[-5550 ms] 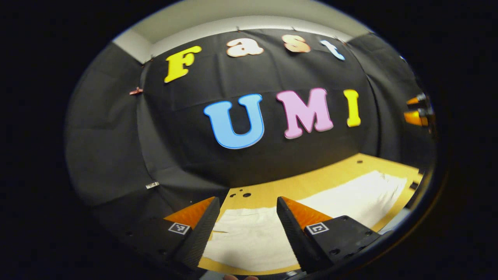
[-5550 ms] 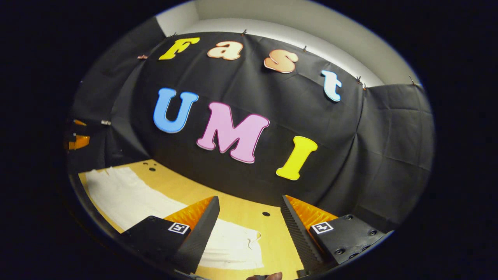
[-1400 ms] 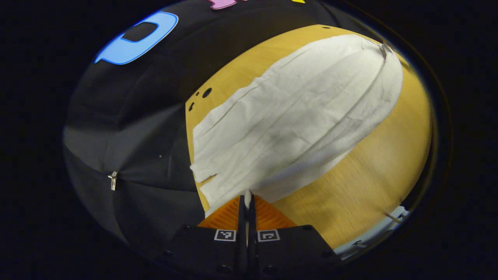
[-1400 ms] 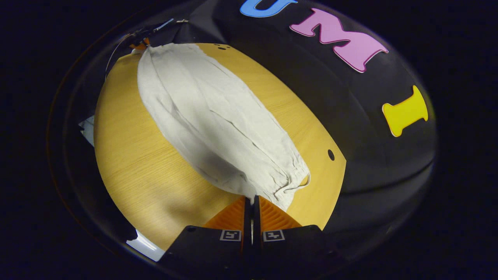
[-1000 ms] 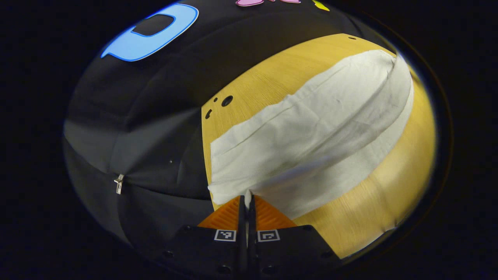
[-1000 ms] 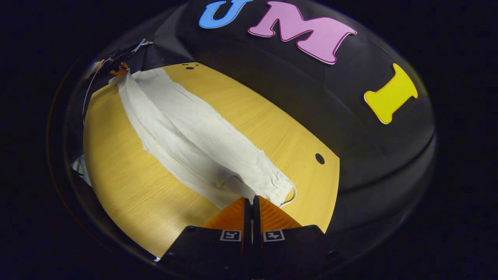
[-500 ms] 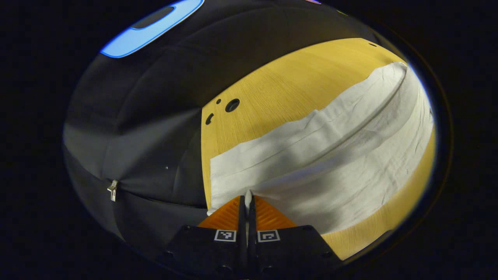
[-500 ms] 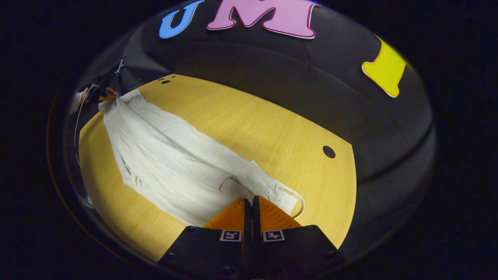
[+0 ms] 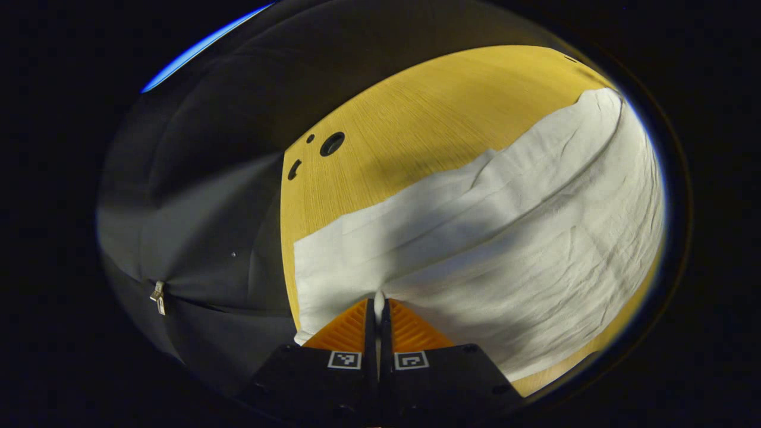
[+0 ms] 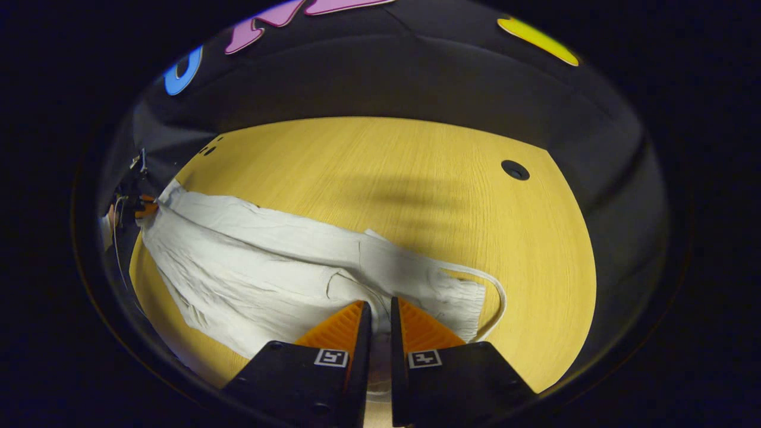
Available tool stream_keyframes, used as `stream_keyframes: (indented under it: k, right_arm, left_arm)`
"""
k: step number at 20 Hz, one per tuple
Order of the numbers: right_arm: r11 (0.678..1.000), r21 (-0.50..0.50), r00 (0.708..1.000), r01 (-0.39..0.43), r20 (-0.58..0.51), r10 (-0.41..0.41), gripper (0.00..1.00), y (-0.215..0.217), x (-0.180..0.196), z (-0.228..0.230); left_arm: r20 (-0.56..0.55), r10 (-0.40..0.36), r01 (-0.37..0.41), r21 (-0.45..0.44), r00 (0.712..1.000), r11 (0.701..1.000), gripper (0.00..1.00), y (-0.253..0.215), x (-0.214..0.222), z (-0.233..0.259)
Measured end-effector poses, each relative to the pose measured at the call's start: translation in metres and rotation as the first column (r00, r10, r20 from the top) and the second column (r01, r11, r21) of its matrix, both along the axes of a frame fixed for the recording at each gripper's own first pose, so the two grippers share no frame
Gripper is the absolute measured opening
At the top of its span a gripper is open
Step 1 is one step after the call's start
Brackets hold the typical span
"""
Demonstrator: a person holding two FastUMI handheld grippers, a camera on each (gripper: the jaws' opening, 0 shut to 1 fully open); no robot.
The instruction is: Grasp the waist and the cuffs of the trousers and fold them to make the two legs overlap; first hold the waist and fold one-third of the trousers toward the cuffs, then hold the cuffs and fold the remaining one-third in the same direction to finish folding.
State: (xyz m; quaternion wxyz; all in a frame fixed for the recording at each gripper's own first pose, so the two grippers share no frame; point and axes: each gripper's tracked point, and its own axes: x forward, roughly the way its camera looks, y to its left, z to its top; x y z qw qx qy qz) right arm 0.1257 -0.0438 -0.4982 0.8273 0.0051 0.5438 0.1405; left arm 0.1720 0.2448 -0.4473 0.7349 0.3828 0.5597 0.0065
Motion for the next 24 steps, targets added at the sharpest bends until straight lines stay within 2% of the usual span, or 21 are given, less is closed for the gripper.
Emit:
stream_keyframes:
  k: [2,3,4,6,7,8,9,10,13,16,17,20,24]
  right_arm:
    - [0.998,0.037,0.998,0.053,0.011,-0.054,0.26,0.003,0.008,0.003]
    - [0.995,0.057,0.996,0.081,0.018,-0.082,0.33,0.006,0.012,0.005]
    - [0.993,0.058,0.994,0.105,0.024,-0.107,0.49,0.002,0.013,0.008]
    - [0.986,0.056,0.986,0.154,0.057,-0.157,0.68,-0.007,0.02,0.019]
    - [0.98,0.077,0.978,0.186,0.077,-0.192,0.63,-0.009,0.025,0.027]
    - [0.969,0.11,0.969,0.222,0.09,-0.232,0.72,-0.01,0.028,0.038]
    - [0.954,0.146,0.956,0.262,0.096,-0.277,0.72,-0.011,0.029,0.049]
    - [0.938,0.171,0.942,0.302,0.1,-0.321,0.76,-0.016,0.028,0.059]
    - [0.89,0.196,0.889,0.412,0.127,-0.44,0.77,-0.039,0.02,0.078]
    - [0.816,0.24,0.818,0.526,0.12,-0.563,0.76,-0.054,-0.007,0.096]
    - [0.799,0.242,0.802,0.551,0.111,-0.587,0.77,-0.056,-0.019,0.097]
    - [0.766,0.231,0.77,0.6,0.095,-0.631,0.76,-0.059,-0.05,0.092]
    - [0.757,0.177,0.764,0.629,0.043,-0.644,0.76,-0.054,-0.082,0.067]
  left_arm:
    - [0.015,-0.007,0.007,-0.011,1.0,1.0,0.07,-0.003,0.003,-0.001]
    - [0.031,-0.012,0.012,-0.002,0.999,1.0,0.1,-0.004,0.005,0.0]
    - [0.042,-0.018,0.018,0.004,0.999,1.0,0.29,0.0,0.007,0.004]
    - [0.055,-0.018,0.018,-0.008,0.998,1.0,0.67,-0.001,0.007,0.007]
    - [0.062,-0.017,0.018,-0.013,0.998,1.0,0.72,-0.001,0.007,0.01]
    - [0.069,-0.015,0.016,-0.01,0.997,1.0,0.84,0.002,0.006,0.014]
    - [0.077,-0.01,0.012,-0.027,0.997,1.0,0.92,-0.001,0.003,0.018]
    - [0.084,-0.006,0.01,-0.049,0.996,0.999,0.96,-0.003,0.001,0.018]
    - [0.117,-0.002,0.014,-0.102,0.993,0.995,0.96,-0.015,-0.009,0.029]
    - [0.165,-0.009,0.029,-0.122,0.986,0.992,0.96,-0.022,-0.019,0.044]
    - [0.18,-0.007,0.029,-0.125,0.984,0.992,0.96,-0.024,-0.022,0.05]
    - [0.23,0.014,0.019,-0.142,0.973,0.99,0.96,-0.028,-0.036,0.066]
    - [0.284,0.085,-0.035,-0.178,0.955,0.983,0.96,-0.028,-0.058,0.084]
